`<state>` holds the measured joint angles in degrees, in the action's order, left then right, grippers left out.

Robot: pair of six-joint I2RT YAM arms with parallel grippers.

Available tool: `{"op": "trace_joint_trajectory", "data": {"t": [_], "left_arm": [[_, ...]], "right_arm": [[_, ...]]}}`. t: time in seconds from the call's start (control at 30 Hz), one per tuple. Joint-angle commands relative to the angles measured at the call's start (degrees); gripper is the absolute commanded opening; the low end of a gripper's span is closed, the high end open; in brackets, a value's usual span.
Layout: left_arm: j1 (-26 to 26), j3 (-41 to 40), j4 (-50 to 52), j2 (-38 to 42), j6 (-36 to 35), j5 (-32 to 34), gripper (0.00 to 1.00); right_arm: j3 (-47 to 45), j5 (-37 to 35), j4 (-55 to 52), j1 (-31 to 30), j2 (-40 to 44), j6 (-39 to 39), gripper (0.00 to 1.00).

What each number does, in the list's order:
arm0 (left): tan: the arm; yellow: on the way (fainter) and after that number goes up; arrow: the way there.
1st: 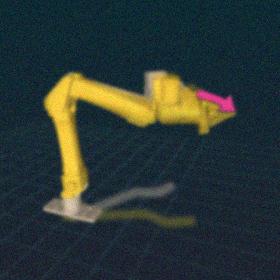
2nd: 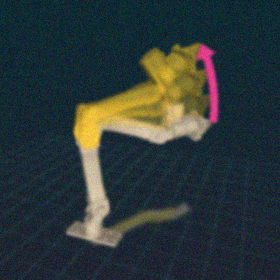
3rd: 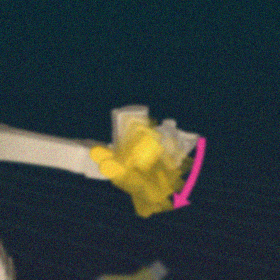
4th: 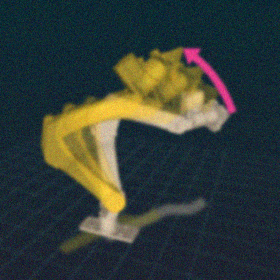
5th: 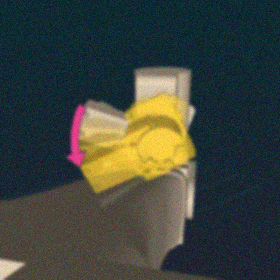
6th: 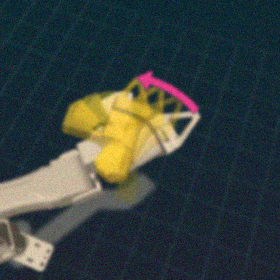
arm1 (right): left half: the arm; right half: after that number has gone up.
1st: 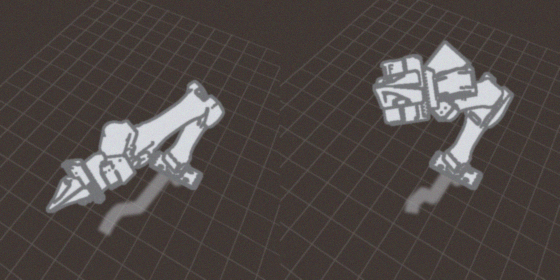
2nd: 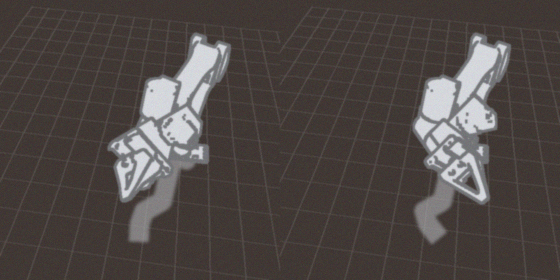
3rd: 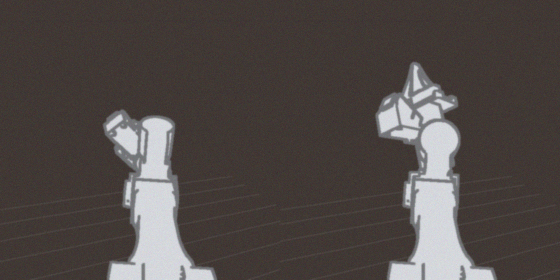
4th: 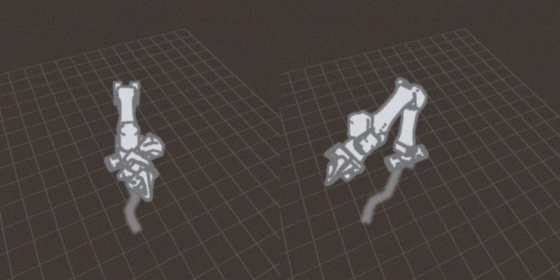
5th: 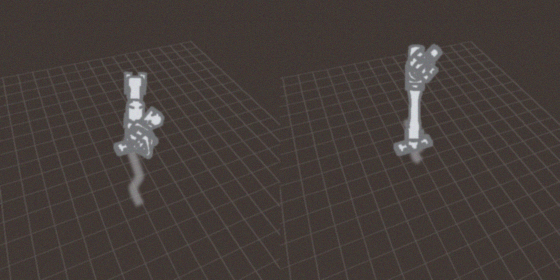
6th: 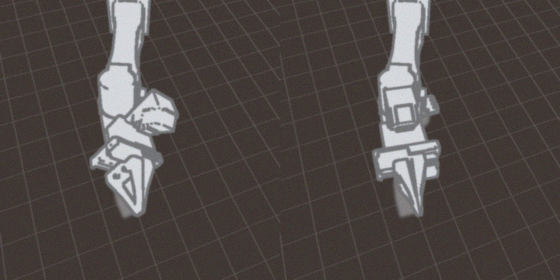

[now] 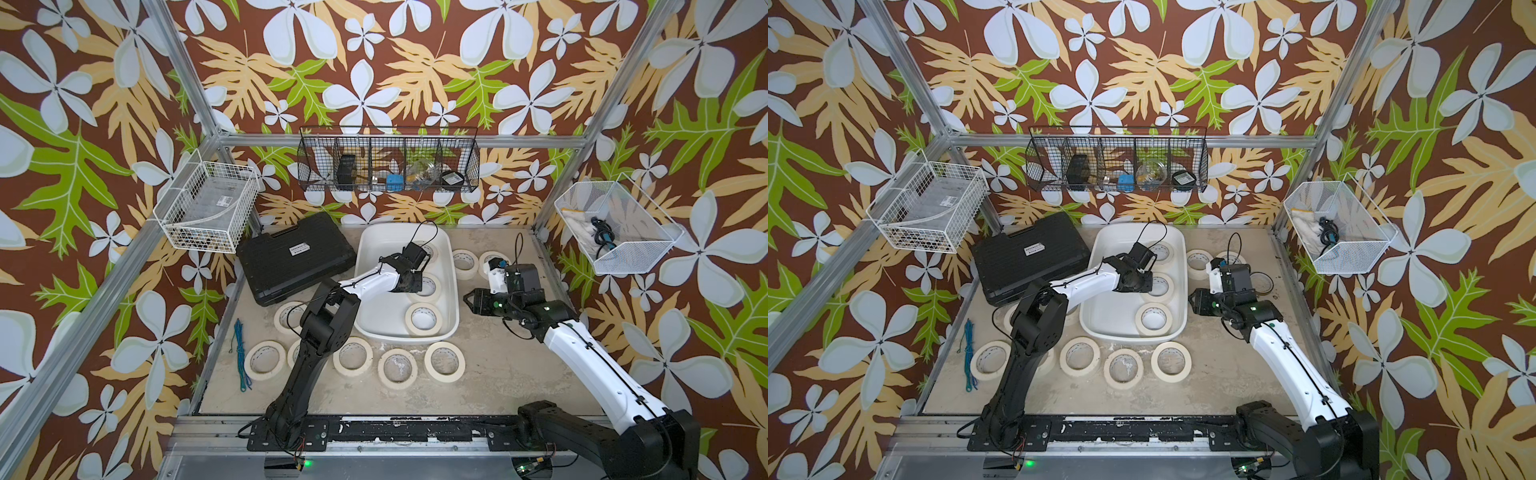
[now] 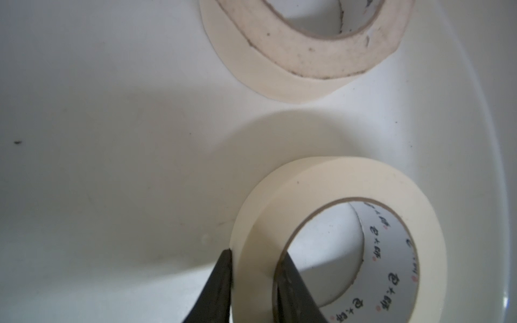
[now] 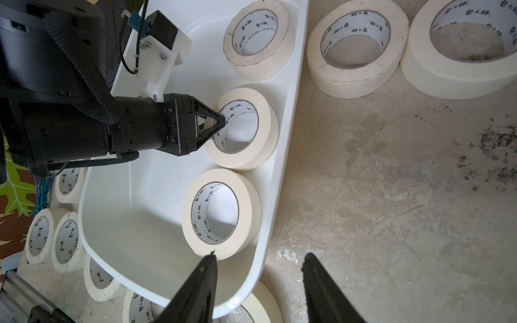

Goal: Take out the art tape in the storage box
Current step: Pick up the art tape from the storage box.

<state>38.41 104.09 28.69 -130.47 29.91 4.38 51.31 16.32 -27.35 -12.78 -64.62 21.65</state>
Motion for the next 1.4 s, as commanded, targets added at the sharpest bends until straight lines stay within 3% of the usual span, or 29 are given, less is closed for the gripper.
{"op": "trace_joint_trajectory", "data": {"t": [0.0,0.6,1.07,1.37], "left_arm": [[0.0,-1.1,0.7,1.2,0.1,0.6,0.23],[0.7,-12.5,5.2,21.4,1.1,3.8,0.18],[4.3,-19.8,9.6,32.5,1.8,3.1,0.18],[4.8,-23.6,9.7,37.6,1.6,2.4,0.18]], "right_arm": [[0.6,0.2,-0.1,-0.1,0.3,-0.2,0.53],[6.9,-0.4,0.5,-1.1,-2.0,1.6,0.53],[18.3,-9.6,1.7,-15.9,-13.2,3.4,0.52],[21.8,-15.6,2.2,-23.8,-19.6,-2.3,0.53]]}}
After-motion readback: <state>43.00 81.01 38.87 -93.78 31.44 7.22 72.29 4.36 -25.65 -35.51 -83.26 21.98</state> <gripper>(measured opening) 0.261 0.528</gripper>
